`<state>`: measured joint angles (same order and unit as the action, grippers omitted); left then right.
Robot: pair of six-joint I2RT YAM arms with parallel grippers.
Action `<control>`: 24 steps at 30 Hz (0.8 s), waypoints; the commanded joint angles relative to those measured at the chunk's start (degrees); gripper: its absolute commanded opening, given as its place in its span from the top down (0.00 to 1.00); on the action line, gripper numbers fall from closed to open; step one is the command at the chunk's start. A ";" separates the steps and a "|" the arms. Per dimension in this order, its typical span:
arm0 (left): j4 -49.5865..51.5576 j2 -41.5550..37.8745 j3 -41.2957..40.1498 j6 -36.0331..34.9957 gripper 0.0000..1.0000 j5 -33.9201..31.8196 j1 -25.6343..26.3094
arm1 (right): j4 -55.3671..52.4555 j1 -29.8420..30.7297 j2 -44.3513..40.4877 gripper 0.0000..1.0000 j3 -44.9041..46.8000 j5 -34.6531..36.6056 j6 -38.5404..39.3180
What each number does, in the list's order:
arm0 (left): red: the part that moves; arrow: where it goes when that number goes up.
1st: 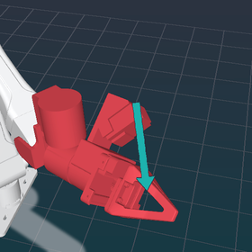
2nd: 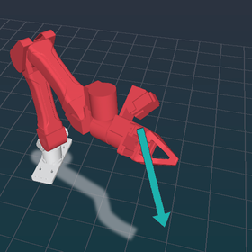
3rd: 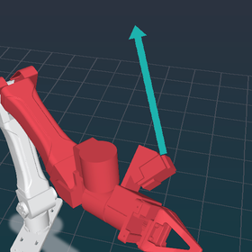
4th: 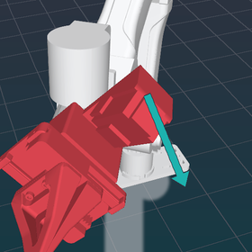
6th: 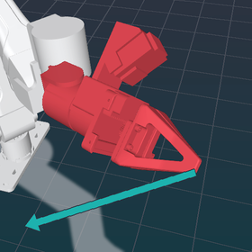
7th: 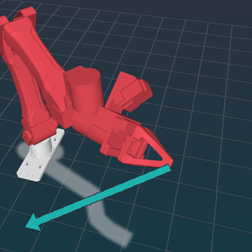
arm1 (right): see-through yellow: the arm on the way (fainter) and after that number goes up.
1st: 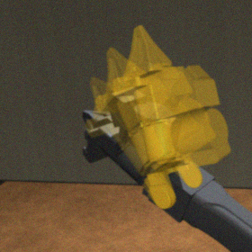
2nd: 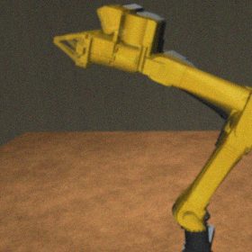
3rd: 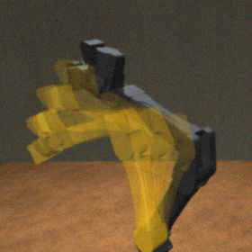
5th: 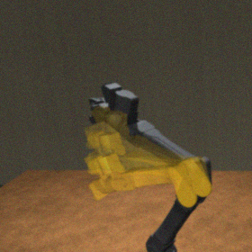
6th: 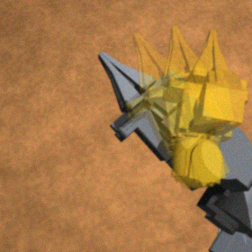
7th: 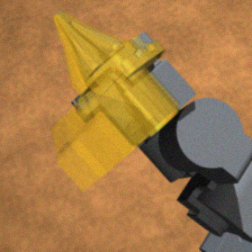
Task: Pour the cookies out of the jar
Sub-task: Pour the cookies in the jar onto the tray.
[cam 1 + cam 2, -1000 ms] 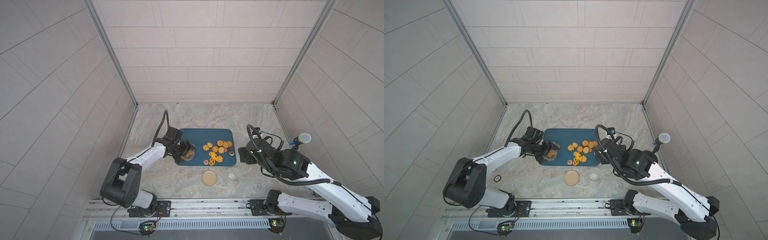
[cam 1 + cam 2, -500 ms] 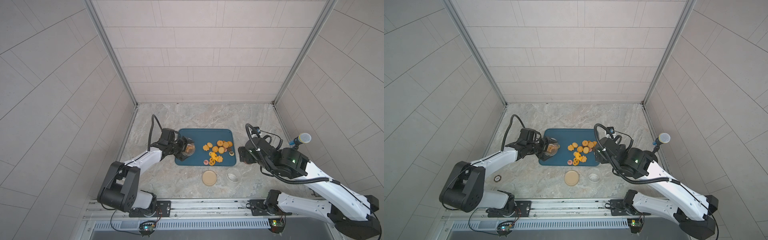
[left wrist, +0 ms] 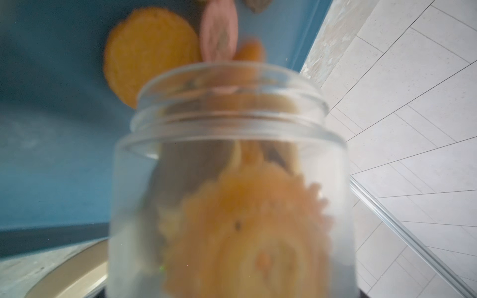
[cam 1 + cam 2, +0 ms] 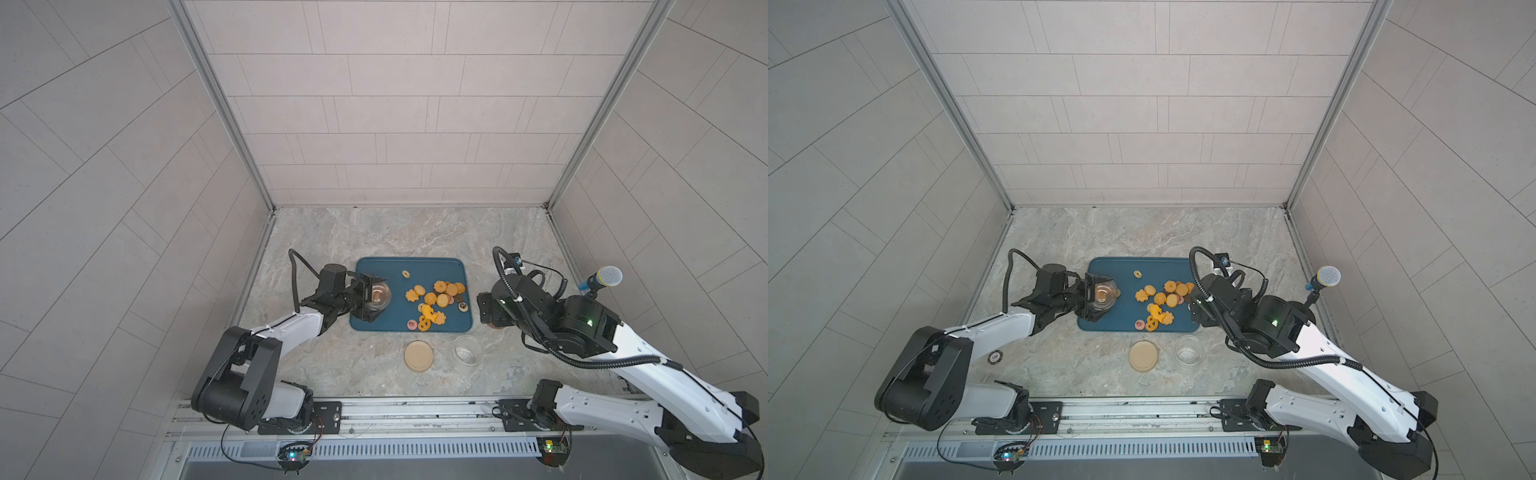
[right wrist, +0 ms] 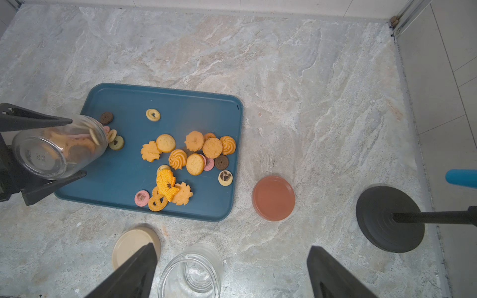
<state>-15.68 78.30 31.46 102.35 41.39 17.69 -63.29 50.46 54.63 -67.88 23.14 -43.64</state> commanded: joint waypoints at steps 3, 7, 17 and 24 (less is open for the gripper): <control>-9.43 -2.20 0.30 5.59 1.00 -0.10 0.73 | -0.99 -0.27 -0.46 0.05 -0.49 1.28 -0.77; -7.96 -7.55 0.60 7.17 1.00 -1.61 1.91 | -1.40 -0.27 -1.32 0.05 -0.32 1.42 -1.05; -7.41 -11.16 -0.45 10.09 1.00 -1.67 1.94 | -1.13 -0.27 -1.05 0.05 -0.58 1.34 -1.35; -7.08 -13.07 -1.24 9.85 1.00 -1.20 1.97 | -1.58 -0.27 -1.17 0.05 -0.69 1.39 -1.21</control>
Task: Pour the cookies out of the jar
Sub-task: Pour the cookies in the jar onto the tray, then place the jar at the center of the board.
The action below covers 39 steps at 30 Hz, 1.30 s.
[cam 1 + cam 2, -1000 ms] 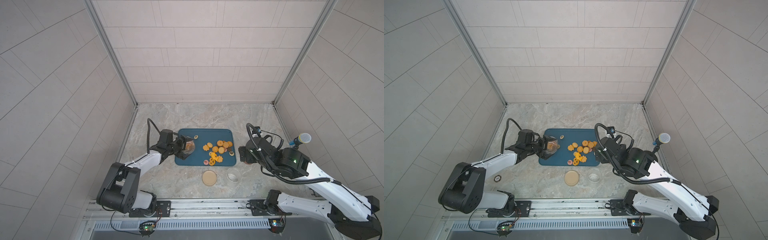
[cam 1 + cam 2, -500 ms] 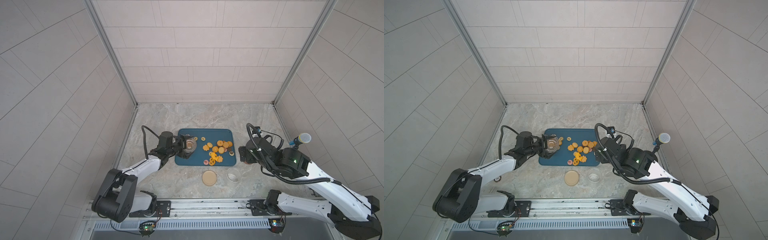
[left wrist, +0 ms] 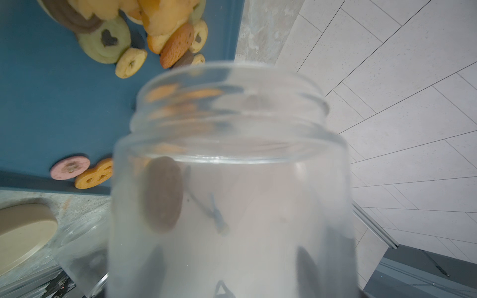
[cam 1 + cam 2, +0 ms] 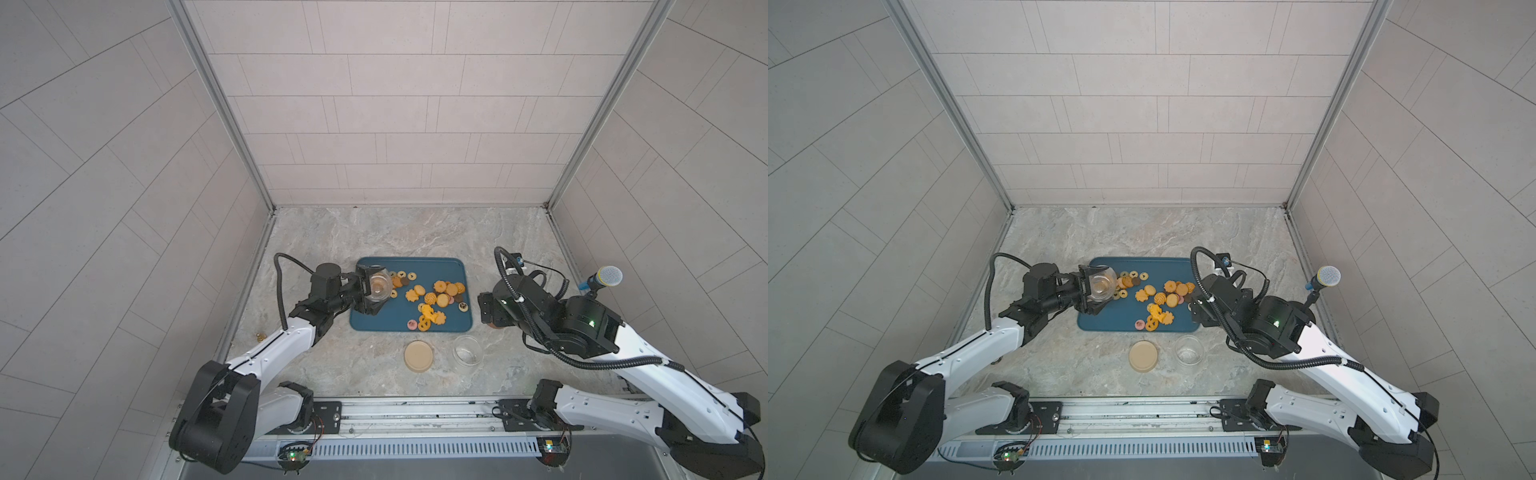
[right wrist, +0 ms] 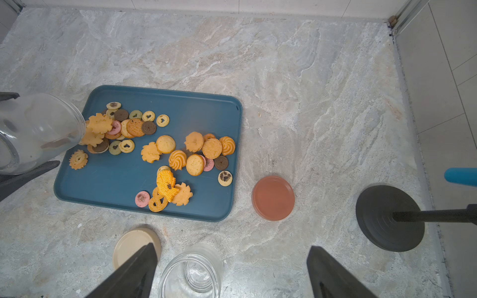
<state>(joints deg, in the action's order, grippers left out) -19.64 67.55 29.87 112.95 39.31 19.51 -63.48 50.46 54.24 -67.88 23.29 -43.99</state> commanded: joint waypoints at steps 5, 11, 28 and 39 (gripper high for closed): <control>2.30 -3.94 1.66 -5.06 1.00 1.21 0.16 | -1.03 -0.27 -0.35 0.05 -1.04 0.90 -0.78; 13.89 -11.68 5.60 -12.68 1.00 -2.96 0.96 | -1.31 -0.36 -0.40 0.05 -1.34 0.81 -0.56; 10.98 -4.73 4.28 -24.10 1.00 2.35 1.61 | -1.12 -0.53 0.35 0.05 -2.72 -0.64 -0.85; 37.25 -4.21 18.46 -49.13 1.00 -0.91 1.49 | -1.03 -0.58 -0.73 0.05 -2.39 -1.75 -0.62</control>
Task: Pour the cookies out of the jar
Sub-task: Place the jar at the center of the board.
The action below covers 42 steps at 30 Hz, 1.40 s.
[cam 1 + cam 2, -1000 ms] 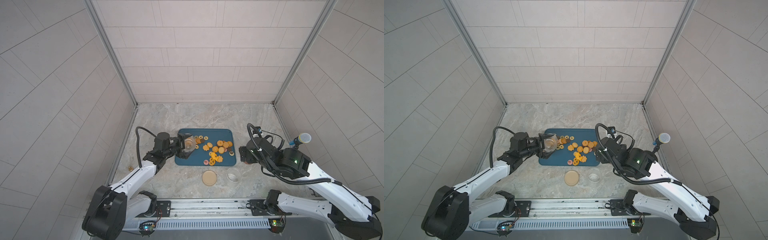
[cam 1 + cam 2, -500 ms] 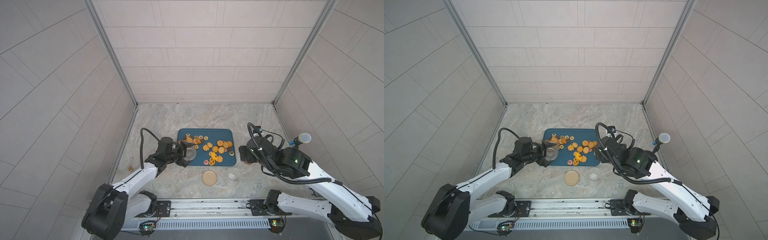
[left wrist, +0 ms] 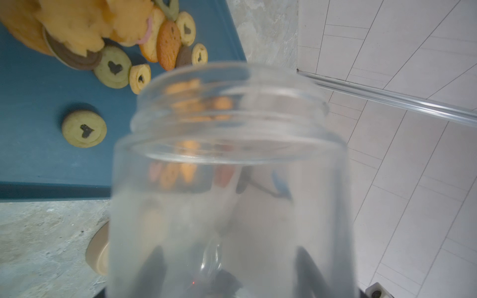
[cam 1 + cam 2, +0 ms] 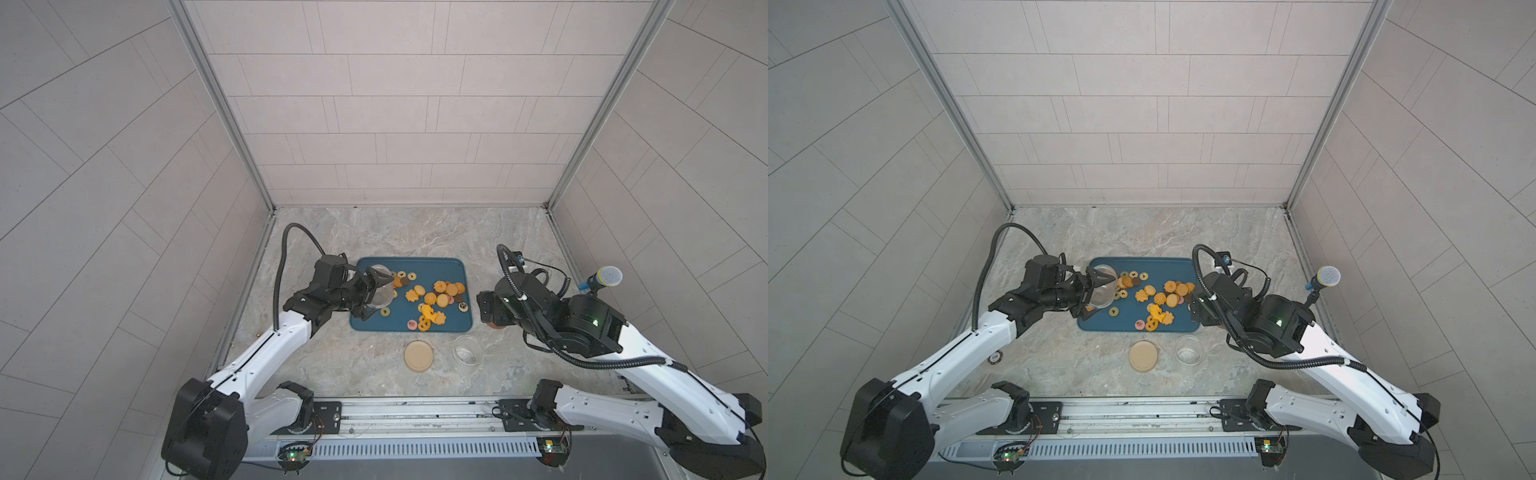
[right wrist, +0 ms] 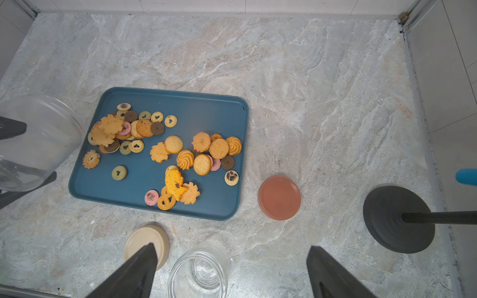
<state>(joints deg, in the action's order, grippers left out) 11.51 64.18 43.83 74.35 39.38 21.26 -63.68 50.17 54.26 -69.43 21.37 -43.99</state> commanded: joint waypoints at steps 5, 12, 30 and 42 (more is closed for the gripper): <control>9.32 -2.11 5.90 -16.69 1.00 -3.92 -0.80 | -1.16 -0.43 1.81 0.05 -2.87 -0.27 -0.03; 18.05 -3.45 10.11 -33.31 1.00 -9.34 -3.74 | -0.07 -0.43 4.00 0.05 -5.19 -1.20 -0.96; 14.36 -14.00 -0.38 -50.89 1.00 -14.57 -3.09 | 2.51 -0.43 7.75 0.05 -6.74 -5.46 0.03; 12.33 -18.80 -0.72 -52.89 1.00 -18.70 2.15 | 5.95 -0.36 8.59 0.05 -7.05 -10.65 -0.56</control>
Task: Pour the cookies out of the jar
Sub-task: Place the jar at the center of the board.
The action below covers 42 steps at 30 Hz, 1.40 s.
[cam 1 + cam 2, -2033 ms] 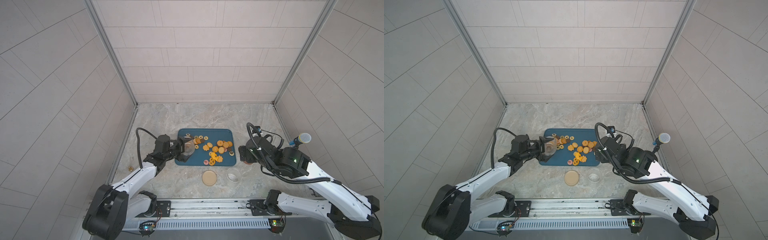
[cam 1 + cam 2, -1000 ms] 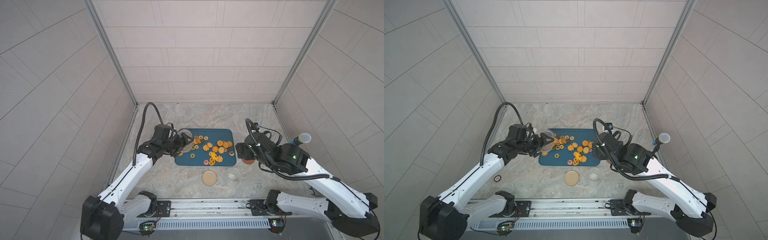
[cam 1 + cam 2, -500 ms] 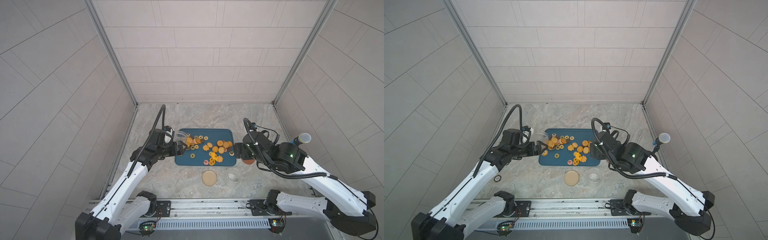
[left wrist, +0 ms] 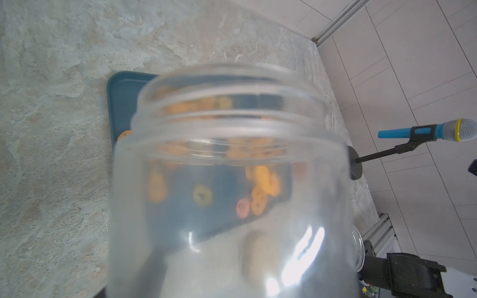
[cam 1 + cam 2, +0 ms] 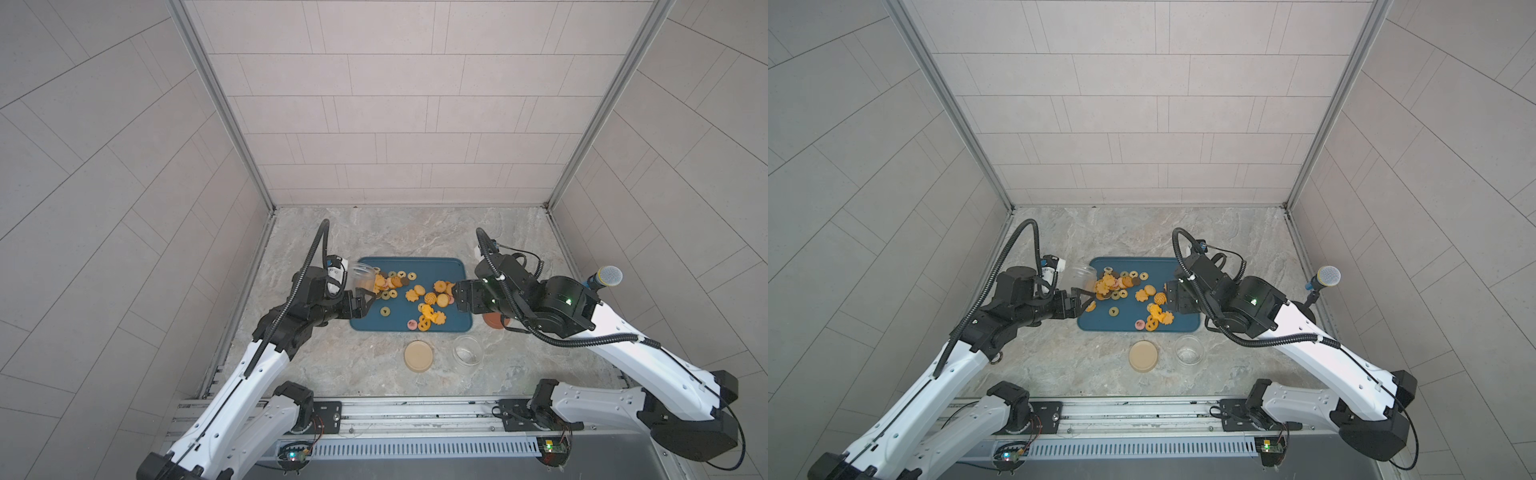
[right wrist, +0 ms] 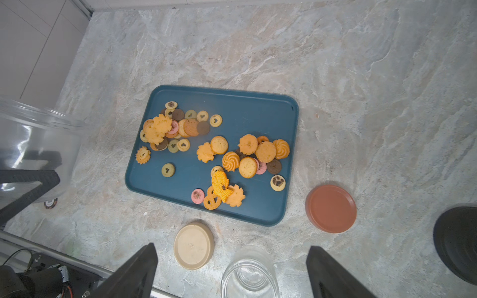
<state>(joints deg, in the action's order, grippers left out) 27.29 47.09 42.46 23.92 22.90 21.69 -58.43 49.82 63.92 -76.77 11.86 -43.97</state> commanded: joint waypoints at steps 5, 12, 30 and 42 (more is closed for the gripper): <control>-3.01 -2.18 0.92 -4.18 1.00 -5.28 7.44 | 1.56 0.01 -2.00 0.05 0.71 -3.50 -0.15; -1.75 -4.05 1.73 -6.02 1.00 -6.71 16.43 | 6.91 0.01 -3.87 0.05 2.30 -12.90 0.84; -12.94 -8.01 -1.69 -2.18 1.00 11.00 18.95 | 20.22 6.47 -2.92 0.01 1.58 -25.66 2.71; -18.94 -12.45 -3.95 0.59 1.00 16.51 19.00 | 30.25 5.65 1.74 0.00 2.85 -34.47 0.24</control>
<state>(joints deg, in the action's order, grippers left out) 16.05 36.16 38.81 23.35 35.75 40.32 -32.29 55.81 66.08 -74.02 -19.57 -43.11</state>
